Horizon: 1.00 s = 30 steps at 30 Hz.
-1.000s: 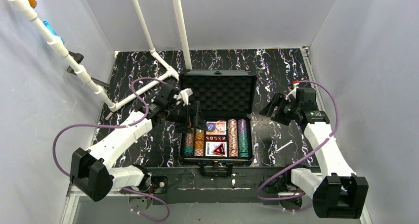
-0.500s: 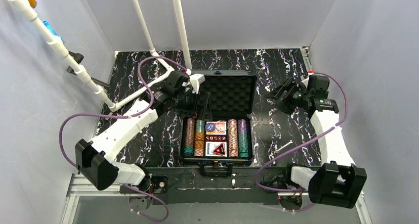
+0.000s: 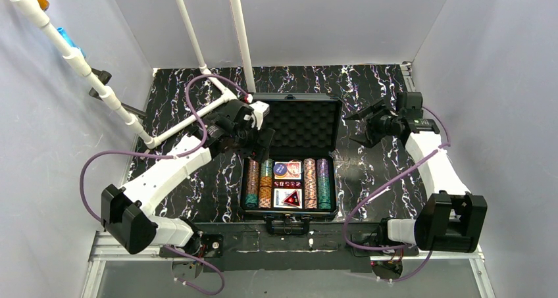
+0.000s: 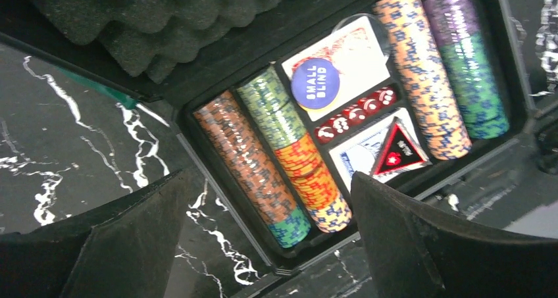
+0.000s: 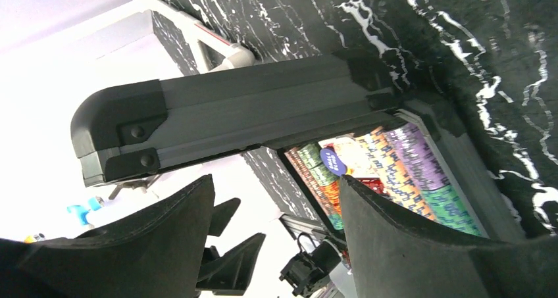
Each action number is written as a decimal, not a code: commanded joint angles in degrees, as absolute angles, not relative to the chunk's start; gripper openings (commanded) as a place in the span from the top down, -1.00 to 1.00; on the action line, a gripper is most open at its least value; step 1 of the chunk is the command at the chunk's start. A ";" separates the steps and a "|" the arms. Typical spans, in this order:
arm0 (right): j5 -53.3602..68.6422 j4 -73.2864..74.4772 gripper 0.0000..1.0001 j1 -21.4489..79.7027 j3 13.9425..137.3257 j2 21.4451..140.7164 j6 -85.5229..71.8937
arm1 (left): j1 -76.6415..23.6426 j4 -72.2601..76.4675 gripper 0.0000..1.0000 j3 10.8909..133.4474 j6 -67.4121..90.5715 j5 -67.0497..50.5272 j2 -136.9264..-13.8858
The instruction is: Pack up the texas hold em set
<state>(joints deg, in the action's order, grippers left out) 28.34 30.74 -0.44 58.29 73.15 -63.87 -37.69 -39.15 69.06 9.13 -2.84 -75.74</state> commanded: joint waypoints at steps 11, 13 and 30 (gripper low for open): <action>22.15 30.19 -0.53 8.52 69.41 83.09 -60.88 | -39.30 -37.43 -0.82 64.63 8.25 8.83 -72.50; 20.51 27.34 -0.53 10.70 69.28 83.76 -63.42 | -39.31 -36.51 -0.82 64.07 8.69 9.36 -71.81; 11.82 26.60 -0.55 13.71 68.72 70.66 -26.68 | -29.98 -38.50 -0.96 72.90 19.31 -6.79 -64.18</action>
